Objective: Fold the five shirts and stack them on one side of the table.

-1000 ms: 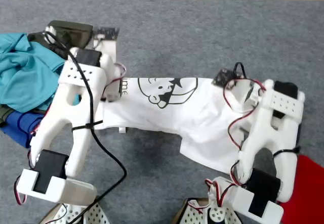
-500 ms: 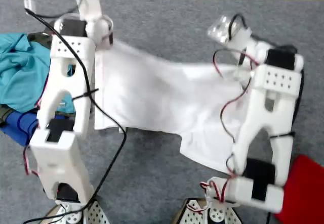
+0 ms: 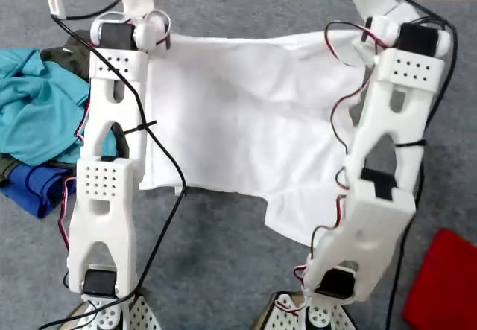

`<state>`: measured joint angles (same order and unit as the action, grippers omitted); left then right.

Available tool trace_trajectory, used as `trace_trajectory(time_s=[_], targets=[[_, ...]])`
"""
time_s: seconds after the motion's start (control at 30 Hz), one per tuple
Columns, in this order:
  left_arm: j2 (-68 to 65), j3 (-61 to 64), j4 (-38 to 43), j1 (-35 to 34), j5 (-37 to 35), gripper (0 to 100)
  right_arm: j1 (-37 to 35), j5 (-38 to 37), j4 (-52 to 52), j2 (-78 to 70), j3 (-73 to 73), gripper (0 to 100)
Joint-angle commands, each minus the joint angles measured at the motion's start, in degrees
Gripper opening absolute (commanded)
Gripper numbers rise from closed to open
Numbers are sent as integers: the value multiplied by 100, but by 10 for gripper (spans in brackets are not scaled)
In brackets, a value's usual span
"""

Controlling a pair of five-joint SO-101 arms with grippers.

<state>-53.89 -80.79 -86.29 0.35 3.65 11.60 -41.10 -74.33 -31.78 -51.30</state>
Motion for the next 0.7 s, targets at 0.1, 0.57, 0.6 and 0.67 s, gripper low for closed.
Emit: trace_trajectory(time_s=[0.1,0.57,0.6,0.67], targets=[[-233,-492,-1196,-352,97,20,-40,35,-765,-505,-1314,5],[163,1969,-1459,-325,1222,19,330,-1749,-2813,462,426,4],[277,2268,-1459,-316,1266,19,338,-1881,-2813,716,848,4],[514,2796,-1459,-299,1327,19,312,-2048,-2796,1279,1684,4]])
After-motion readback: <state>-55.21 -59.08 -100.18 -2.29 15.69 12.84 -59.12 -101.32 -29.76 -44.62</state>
